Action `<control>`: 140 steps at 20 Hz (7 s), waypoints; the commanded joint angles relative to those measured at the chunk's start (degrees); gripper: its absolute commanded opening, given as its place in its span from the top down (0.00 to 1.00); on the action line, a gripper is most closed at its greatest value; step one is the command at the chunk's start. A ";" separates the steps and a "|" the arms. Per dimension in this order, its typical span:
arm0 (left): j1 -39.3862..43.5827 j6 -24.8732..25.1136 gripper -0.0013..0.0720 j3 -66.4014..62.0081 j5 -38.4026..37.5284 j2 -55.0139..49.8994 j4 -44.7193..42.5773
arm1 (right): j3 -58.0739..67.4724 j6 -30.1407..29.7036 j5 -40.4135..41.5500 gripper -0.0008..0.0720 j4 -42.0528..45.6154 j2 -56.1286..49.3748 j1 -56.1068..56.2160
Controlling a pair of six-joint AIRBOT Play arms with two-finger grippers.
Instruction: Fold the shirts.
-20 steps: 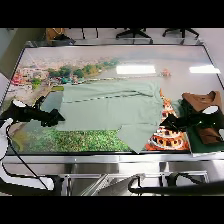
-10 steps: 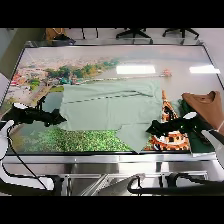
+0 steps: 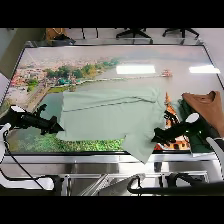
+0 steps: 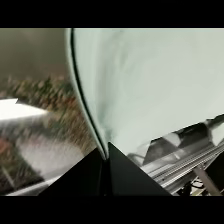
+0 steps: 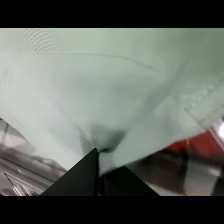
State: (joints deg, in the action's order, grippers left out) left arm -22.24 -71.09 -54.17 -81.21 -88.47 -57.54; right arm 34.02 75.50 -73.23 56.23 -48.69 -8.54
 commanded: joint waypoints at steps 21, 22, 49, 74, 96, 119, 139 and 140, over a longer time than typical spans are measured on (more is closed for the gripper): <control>12.11 -10.38 0.96 -34.47 5.57 -17.46 -2.95 | 45.48 -28.63 19.02 0.96 -12.83 -34.40 0.07; 12.15 -10.40 0.96 -35.45 5.18 -19.12 -2.95 | 45.97 -28.92 19.32 0.95 -12.74 -35.19 0.04; 19.52 -12.09 0.09 -61.09 -9.57 -22.45 8.04 | 46.99 -27.78 0.11 0.96 -17.77 -43.32 -5.79; 51.78 -14.38 0.96 -61.22 11.56 -31.04 14.84 | 62.07 -12.63 -14.23 0.96 -13.55 -21.90 -0.31; 18.03 -0.31 0.96 -57.55 -5.86 1.62 39.58 | 62.10 -22.45 36.70 0.39 -26.86 -36.39 41.57; 18.10 0.22 0.96 -57.22 -7.30 1.62 39.52 | 62.10 -8.35 1.25 0.53 -26.56 -51.80 18.67; 18.10 -1.44 0.96 -57.22 -8.44 1.62 39.56 | 76.76 17.31 -5.62 0.96 -13.84 -21.31 -33.16; 18.10 -1.44 0.96 -57.22 -8.46 1.62 39.58 | 76.72 21.33 -9.01 0.96 -8.90 -19.74 -35.60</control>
State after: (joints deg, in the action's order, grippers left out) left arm -4.10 -72.40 -111.42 -89.62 -86.87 -17.96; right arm 110.52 83.92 -73.34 33.30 -71.53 -36.25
